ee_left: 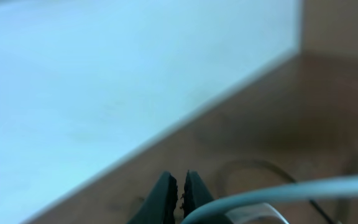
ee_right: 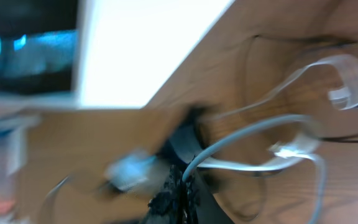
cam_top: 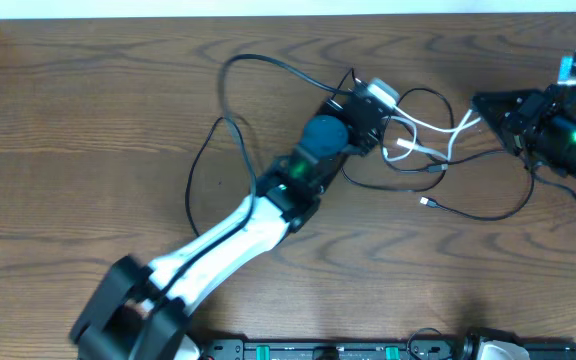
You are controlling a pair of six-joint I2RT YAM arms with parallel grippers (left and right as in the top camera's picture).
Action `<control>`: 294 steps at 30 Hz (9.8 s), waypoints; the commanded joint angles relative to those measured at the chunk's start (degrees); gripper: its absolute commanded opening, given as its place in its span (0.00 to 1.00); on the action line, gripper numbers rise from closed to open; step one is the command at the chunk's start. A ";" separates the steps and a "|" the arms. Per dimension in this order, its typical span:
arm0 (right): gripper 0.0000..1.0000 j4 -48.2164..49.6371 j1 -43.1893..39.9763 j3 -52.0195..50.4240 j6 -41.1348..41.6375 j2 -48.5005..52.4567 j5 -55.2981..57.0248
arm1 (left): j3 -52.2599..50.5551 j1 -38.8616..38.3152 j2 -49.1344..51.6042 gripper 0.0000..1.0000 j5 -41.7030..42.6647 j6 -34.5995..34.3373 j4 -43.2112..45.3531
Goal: Untangle cables
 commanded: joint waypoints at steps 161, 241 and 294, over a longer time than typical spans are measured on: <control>0.90 -9.01 4.83 0.35 -18.99 19.43 18.29 | 0.28 31.67 -9.88 0.89 23.02 -19.06 -57.44; 0.99 2.97 31.32 0.35 -27.98 30.40 28.11 | 0.28 31.67 -9.88 0.89 22.97 -19.06 -62.47; 0.99 4.70 31.30 0.24 -29.05 30.45 29.90 | 0.28 31.67 -9.88 0.89 22.97 -19.04 -62.95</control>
